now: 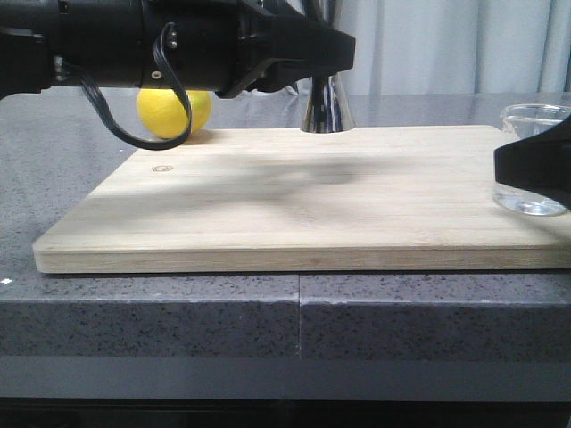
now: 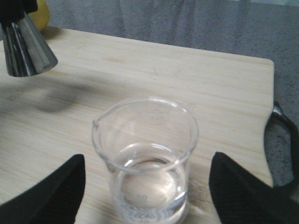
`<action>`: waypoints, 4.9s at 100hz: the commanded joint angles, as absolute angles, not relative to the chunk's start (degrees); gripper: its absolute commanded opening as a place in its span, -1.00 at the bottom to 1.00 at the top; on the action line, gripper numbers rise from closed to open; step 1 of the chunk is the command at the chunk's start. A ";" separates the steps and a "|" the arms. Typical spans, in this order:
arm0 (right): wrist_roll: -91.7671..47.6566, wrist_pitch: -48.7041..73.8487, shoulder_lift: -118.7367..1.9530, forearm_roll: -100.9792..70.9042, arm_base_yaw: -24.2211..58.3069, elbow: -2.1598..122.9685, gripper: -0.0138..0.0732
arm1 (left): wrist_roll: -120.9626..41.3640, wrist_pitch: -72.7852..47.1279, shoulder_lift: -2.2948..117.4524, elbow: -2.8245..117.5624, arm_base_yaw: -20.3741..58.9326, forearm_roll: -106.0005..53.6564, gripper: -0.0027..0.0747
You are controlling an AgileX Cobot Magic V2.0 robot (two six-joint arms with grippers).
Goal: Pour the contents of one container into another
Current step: 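Grasp the glass beaker of clear liquid with the right gripper, then lift the beaker with the right gripper and bring it above the jigger, then tilt the beaker with the right gripper, pouring liquid into the jigger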
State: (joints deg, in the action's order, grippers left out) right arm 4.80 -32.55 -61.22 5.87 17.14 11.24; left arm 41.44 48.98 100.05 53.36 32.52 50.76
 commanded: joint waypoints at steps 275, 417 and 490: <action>4.62 -11.35 -63.61 27.78 23.01 52.41 0.01 | 44.74 53.10 96.83 55.25 32.59 54.92 -0.83; 4.62 -2.30 -63.72 54.51 29.17 54.69 0.01 | 48.23 58.30 96.83 55.25 32.59 62.53 -0.83; 4.62 -2.10 -63.72 63.57 29.17 54.69 0.01 | 48.23 58.30 96.83 55.25 32.59 62.53 -0.83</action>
State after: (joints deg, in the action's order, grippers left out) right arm 4.80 0.43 -65.38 61.39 29.23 52.52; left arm 47.77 54.26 100.05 53.36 32.52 65.54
